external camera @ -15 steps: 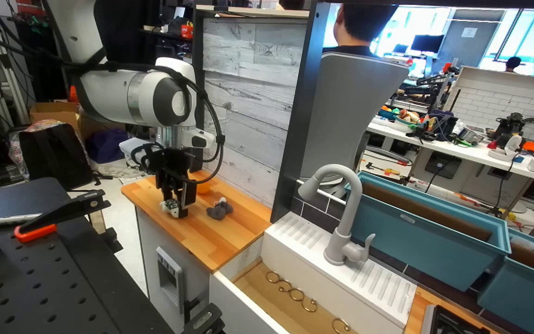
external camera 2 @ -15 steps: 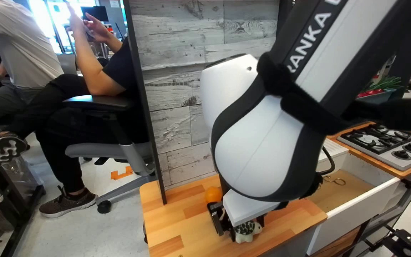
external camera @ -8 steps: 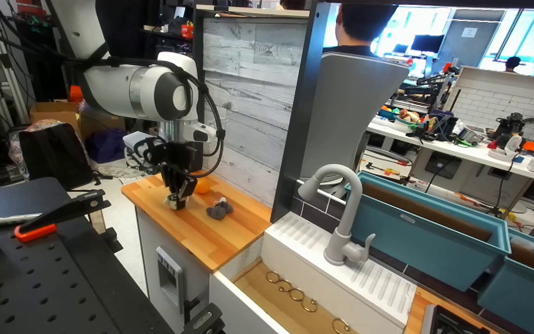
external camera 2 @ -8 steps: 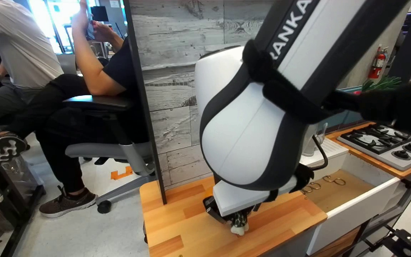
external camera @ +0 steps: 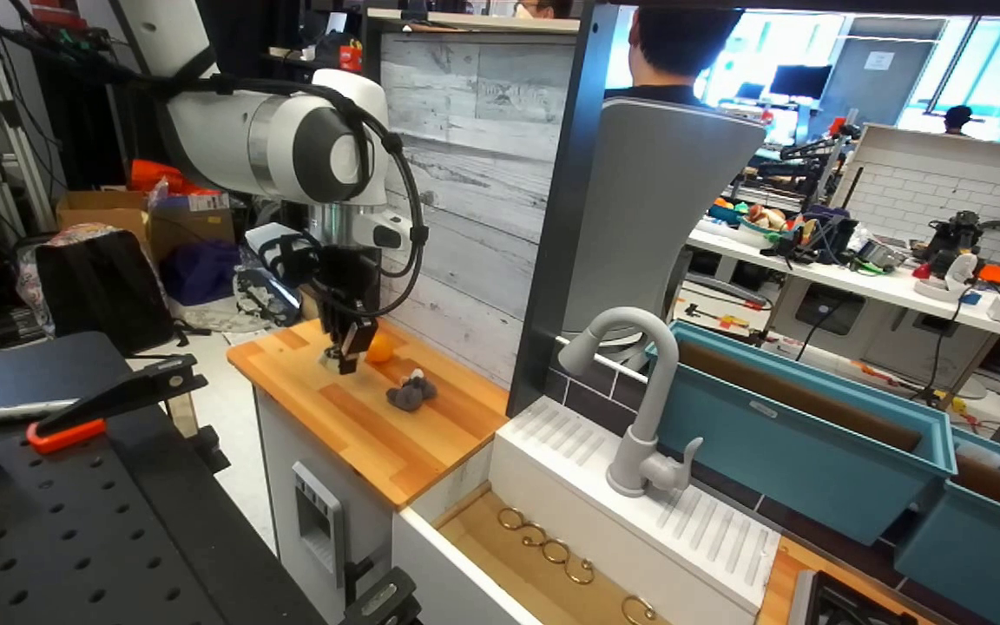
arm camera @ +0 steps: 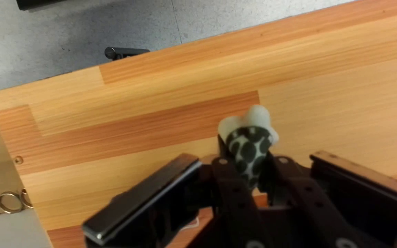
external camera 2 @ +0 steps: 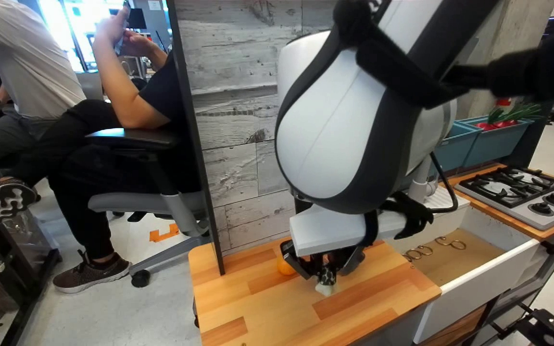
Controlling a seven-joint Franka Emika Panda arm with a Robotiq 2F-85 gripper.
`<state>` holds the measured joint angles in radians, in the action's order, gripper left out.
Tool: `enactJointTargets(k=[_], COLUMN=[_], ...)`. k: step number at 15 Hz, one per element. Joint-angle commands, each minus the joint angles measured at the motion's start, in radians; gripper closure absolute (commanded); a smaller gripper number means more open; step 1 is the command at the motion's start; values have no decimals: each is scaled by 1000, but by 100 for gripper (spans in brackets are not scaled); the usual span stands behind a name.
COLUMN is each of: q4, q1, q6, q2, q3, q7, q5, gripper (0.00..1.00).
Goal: Move the white plush toy
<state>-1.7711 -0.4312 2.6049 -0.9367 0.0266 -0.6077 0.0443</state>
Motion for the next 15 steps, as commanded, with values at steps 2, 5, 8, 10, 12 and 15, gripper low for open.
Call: enactJointTargets(k=[2,5,8,10,12,15], q4=[-107,-150,-163,-162,-156,-151], q1=[19,52,91,111,126,137], q6=[-4,1,-9,-12,-15,-24], q2=[72,101,114,109,98,81], q3=[34,36,38,49,59,82], q7=[-63,-92,-115,-136,-153,-187], q5=[-55,-85,-119,-132,-137,-129], gripper=[96,96,96,96,96,96])
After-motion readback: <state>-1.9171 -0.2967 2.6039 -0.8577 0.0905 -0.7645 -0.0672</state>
